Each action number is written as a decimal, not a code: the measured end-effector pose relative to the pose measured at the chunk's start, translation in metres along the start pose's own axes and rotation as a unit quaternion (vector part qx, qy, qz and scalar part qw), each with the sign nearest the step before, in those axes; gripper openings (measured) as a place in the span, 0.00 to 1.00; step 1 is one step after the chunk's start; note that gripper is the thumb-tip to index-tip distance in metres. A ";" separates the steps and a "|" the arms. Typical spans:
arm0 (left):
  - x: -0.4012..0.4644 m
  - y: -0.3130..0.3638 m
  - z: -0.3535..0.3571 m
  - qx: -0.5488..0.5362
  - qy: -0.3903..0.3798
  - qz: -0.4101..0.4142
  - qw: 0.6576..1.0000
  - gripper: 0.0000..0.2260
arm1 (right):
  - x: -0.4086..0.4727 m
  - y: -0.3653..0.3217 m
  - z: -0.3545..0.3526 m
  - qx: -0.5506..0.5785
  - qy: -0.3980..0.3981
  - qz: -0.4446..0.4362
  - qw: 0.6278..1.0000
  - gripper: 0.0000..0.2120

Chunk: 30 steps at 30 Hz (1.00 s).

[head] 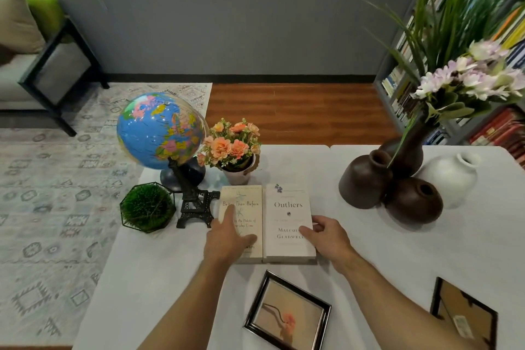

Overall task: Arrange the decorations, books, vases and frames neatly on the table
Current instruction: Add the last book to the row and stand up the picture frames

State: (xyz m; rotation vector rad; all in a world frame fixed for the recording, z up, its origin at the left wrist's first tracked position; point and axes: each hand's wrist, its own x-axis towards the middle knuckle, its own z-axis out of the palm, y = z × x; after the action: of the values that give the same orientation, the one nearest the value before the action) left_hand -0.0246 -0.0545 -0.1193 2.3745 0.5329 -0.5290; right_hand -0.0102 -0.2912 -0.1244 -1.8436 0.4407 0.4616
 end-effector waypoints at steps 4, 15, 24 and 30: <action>0.002 -0.001 -0.001 -0.001 0.010 0.003 1.000 0.44 | -0.001 -0.001 0.007 -0.035 0.003 -0.010 0.999 0.12; 0.008 -0.003 -0.001 0.004 0.023 0.020 1.000 0.45 | -0.003 -0.001 0.017 -0.077 0.060 -0.008 0.995 0.12; 0.009 -0.005 -0.002 0.029 0.034 0.039 0.998 0.45 | -0.006 0.001 0.024 -0.098 0.092 0.007 0.991 0.10; 0.004 -0.004 -0.002 0.035 0.014 0.037 0.999 0.43 | -0.009 -0.005 0.022 -0.110 0.067 0.008 0.992 0.13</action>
State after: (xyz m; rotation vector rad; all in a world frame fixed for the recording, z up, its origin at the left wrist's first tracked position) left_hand -0.0224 -0.0488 -0.1218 2.4608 0.4428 -0.4879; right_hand -0.0172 -0.2679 -0.1227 -2.0944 0.5129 0.4123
